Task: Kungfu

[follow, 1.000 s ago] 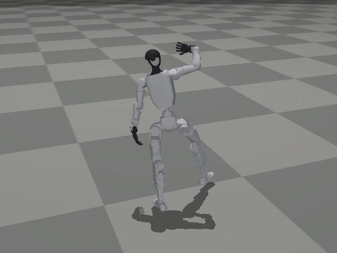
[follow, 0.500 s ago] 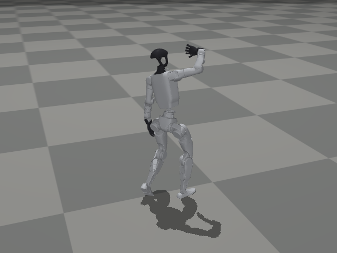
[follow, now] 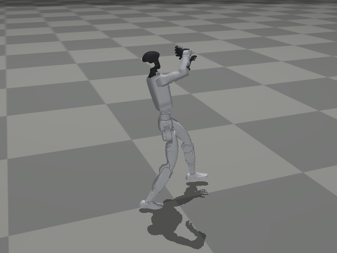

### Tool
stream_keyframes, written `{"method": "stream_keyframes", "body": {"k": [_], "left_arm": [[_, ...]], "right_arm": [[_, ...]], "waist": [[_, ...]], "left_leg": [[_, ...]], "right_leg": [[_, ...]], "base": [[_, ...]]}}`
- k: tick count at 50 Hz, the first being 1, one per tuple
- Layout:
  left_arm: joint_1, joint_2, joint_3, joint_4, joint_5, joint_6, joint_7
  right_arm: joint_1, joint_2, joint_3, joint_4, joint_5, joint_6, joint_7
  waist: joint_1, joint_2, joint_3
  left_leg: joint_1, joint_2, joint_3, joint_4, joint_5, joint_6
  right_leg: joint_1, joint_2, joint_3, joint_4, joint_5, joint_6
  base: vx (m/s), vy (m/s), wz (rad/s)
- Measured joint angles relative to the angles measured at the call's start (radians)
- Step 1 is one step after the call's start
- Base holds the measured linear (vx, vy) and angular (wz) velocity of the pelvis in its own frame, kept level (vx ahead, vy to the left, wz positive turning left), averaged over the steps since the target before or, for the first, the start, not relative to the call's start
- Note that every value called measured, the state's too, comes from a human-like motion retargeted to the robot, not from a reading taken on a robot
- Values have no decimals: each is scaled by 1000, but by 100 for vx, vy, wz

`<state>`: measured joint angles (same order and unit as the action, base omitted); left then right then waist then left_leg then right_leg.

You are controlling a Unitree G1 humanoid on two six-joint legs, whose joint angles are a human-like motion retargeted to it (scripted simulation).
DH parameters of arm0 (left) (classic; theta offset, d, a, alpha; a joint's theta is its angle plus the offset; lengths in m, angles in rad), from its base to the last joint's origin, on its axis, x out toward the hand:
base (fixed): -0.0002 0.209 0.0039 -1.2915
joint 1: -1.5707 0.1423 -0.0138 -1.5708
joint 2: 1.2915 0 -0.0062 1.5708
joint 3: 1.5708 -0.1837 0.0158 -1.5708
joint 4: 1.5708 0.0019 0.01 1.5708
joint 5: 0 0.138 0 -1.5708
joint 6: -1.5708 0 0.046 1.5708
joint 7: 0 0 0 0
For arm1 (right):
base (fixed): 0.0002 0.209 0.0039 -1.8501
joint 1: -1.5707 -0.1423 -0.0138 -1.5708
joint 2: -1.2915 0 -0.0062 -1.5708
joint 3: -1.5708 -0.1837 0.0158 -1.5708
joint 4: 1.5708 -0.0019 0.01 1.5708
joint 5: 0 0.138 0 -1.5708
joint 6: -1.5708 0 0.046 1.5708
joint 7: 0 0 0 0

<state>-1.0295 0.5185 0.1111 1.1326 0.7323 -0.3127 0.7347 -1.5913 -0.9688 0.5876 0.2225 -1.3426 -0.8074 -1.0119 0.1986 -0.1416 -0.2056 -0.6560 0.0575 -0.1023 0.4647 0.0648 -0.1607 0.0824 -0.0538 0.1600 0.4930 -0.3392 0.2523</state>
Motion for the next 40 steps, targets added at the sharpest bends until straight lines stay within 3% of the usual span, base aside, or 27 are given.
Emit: {"method": "stream_keyframes", "body": {"k": [3,5,10,15,18,22,26,30,35,37,40], "left_arm": [[-169,64,-119,-72,-111,32,-17],[-271,112,-221,-113,-158,82,-45],[-476,160,-399,-235,-72,318,-275],[-549,130,-471,-357,5,382,-433],[-534,142,-494,-431,-42,405,-572],[-489,165,-541,-523,-30,419,-733],[-398,152,-558,-551,54,421,-928],[-271,158,-556,-517,184,406,-1031],[-44,226,-610,-476,332,365,-1286],[65,247,-625,-457,392,328,-1437],[236,231,-612,-405,489,249,-1608]], "right_arm": [[-19,40,5,-3,-13,23,20],[-35,47,26,-11,-10,31,32],[-56,59,37,-18,-38,125,42],[-43,68,3,-24,-27,221,49],[-3,70,-35,-33,38,204,117],[59,95,-93,-15,93,245,151],[152,178,-145,40,154,220,265],[283,283,-167,97,146,173,276],[448,500,-139,266,-7,113,98],[512,593,-116,355,-21,78,80],[608,699,-76,468,-43,13,69]], "waist": [[16,74,-11],[29,78,-19],[-9,86,-69],[-51,59,-114],[-100,27,-96],[-146,44,-68],[-202,76,-49],[-264,130,-29],[-271,198,2],[-262,232,19],[-259,281,56]], "left_leg": [[3,226,41,76,-87,-53],[17,269,59,75,-102,-59],[68,349,212,15,-116,-35],[187,305,444,-46,-157,32],[318,188,556,-103,-167,61],[414,165,614,-157,-120,31],[467,151,636,-189,-72,-7],[515,154,625,-222,-29,-47],[596,138,561,-262,14,-84],[624,112,468,-272,30,-100],[657,48,356,-287,42,-101]], "right_leg": [[-22,120,-130,-17,137,10],[-53,101,-233,-27,234,10],[-102,18,-491,-135,432,10],[-130,-180,-644,-205,512,10],[-129,-361,-698,-162,512,-8],[-232,-435,-687,-88,496,-93],[-342,-457,-630,-51,458,-114],[-449,-418,-512,-33,390,-124],[-616,-365,-406,3,302,-148],[-703,-319,-340,24,309,-169],[-824,-237,-186,13,356,-151]], "base": [[33,-21,-158],[33,-6,-167],[9,9,-138],[17,27,-144],[10,18,-131],[-17,-21,-181],[-30,-21,-175],[-34,-29,-173],[-37,-25,-247],[-36,-15,-282],[-33,3,-275]]}}
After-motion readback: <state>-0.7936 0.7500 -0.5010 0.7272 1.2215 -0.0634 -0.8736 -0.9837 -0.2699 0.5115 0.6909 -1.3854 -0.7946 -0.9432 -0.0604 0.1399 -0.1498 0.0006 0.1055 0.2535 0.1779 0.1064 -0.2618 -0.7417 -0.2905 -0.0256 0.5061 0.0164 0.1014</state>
